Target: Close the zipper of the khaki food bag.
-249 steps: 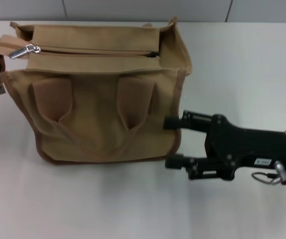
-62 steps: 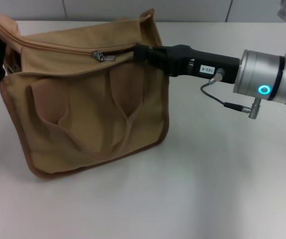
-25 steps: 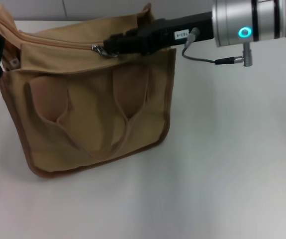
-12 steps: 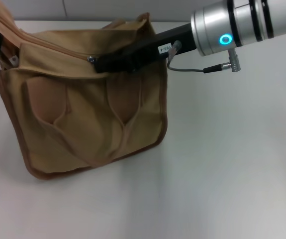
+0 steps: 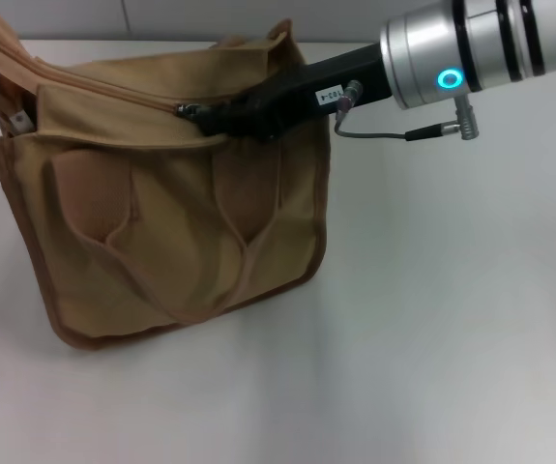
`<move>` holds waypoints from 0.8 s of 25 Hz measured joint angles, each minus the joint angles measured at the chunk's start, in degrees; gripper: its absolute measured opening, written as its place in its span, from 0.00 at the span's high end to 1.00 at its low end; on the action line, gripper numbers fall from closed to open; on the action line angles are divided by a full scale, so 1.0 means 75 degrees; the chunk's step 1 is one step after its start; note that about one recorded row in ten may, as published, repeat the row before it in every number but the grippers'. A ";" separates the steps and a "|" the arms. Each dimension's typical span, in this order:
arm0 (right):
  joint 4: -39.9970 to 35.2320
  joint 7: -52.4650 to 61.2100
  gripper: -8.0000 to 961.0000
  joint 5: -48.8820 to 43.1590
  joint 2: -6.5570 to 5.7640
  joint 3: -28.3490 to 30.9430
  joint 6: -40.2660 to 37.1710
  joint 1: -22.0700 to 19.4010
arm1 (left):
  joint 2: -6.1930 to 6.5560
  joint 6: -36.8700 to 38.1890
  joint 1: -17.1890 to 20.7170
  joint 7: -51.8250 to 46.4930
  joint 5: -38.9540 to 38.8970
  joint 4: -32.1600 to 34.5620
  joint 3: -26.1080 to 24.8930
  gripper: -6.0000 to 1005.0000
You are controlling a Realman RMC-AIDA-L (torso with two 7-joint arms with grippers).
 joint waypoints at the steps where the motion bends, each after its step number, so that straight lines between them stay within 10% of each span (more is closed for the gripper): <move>1: 0.0000 0.0000 0.94 0.0000 0.0000 0.0000 0.0000 0.0000 | 0.0000 0.0000 0.0000 0.0000 0.0000 0.0000 0.0000 0.93; 20: -0.0558 -0.0387 0.98 0.0071 0.0025 0.0106 0.0086 -0.0959 | -0.0012 -0.0112 0.0009 0.0035 -0.0003 -0.0001 -0.0021 0.93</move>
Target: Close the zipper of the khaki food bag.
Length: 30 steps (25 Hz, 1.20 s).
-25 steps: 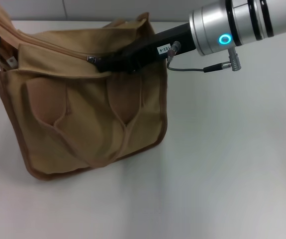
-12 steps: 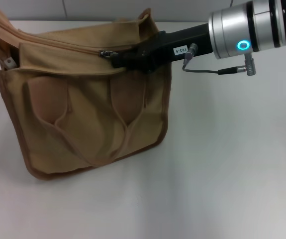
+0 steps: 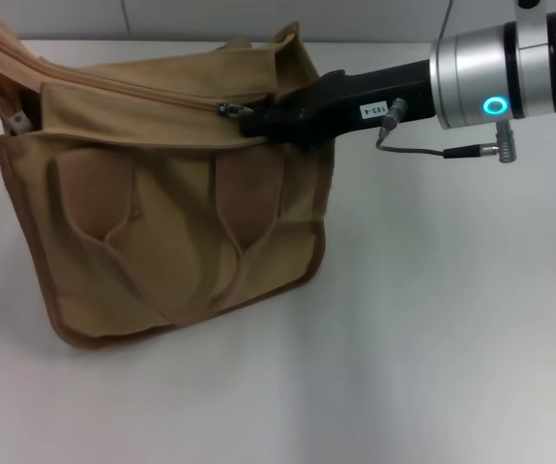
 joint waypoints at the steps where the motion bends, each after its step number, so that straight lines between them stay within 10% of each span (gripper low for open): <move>1: -0.0030 -0.0011 0.98 0.0001 -0.0001 0.0023 0.0004 -0.0044 | 0.0000 -0.0009 0.0000 0.0000 0.0000 -0.0001 -0.0016 0.93; 30: -0.0121 -0.0713 0.99 0.0085 -0.0033 0.1757 -0.0444 -0.1480 | 0.0000 -0.0656 -0.0203 -0.0045 -0.0010 -0.0007 -0.0082 0.92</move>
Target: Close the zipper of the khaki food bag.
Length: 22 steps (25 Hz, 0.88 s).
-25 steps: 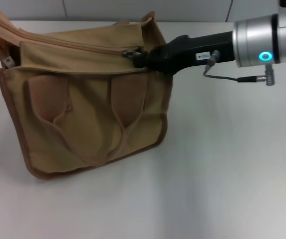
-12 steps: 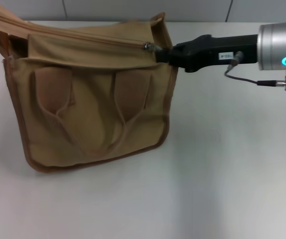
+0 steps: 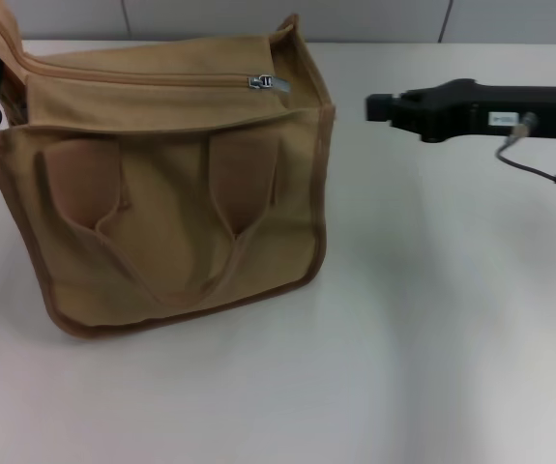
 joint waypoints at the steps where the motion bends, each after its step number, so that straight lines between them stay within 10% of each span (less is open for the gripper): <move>1: 0.0005 -0.0165 0.99 0.0021 0.0001 0.0204 -0.0072 -0.0126 | 0.0000 -0.0029 -0.0025 -0.0001 0.0000 -0.0012 0.0001 0.92; 13: 0.2103 -0.3399 0.96 0.1768 -0.0035 0.1586 -0.1720 -0.0398 | -0.0016 -0.0095 0.0023 -0.0389 -0.0012 -0.0070 -0.0269 0.92; 22: 0.2617 -0.4141 0.63 0.1765 -0.0030 0.1611 -0.1971 -0.0353 | 0.0060 -0.0245 0.0173 -0.1528 0.0119 0.0197 -0.0163 0.92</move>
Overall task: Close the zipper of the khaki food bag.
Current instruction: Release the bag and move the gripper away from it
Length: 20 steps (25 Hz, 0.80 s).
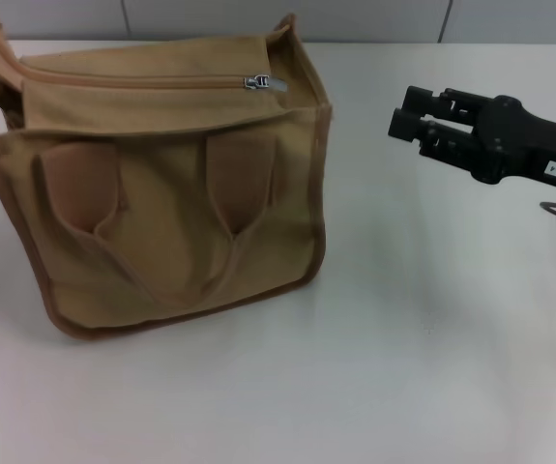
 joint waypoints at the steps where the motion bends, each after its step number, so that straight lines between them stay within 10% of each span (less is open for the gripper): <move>1: 0.0030 -0.0021 0.58 -0.0008 0.0002 -0.0009 -0.0028 0.0013 | 0.0059 -0.0116 0.0059 -0.0899 0.0221 0.0412 0.0121 0.92; 4: 0.0033 -0.0130 0.46 -0.0012 0.0003 -0.0011 -0.0109 0.0014 | 0.0212 -0.0252 0.0090 -0.2110 0.0765 0.1015 0.0231 0.69; 14: 0.0065 -0.0297 0.14 -0.0024 0.0004 -0.0023 -0.0126 0.0026 | 0.1226 0.0319 0.0155 -0.4409 0.2023 0.1792 0.0248 0.50; 20: 0.0121 -0.0339 0.14 -0.0114 0.0003 -0.0031 -0.0146 0.0080 | 0.1479 0.0750 0.0074 -0.4932 0.2843 0.2446 0.0248 0.27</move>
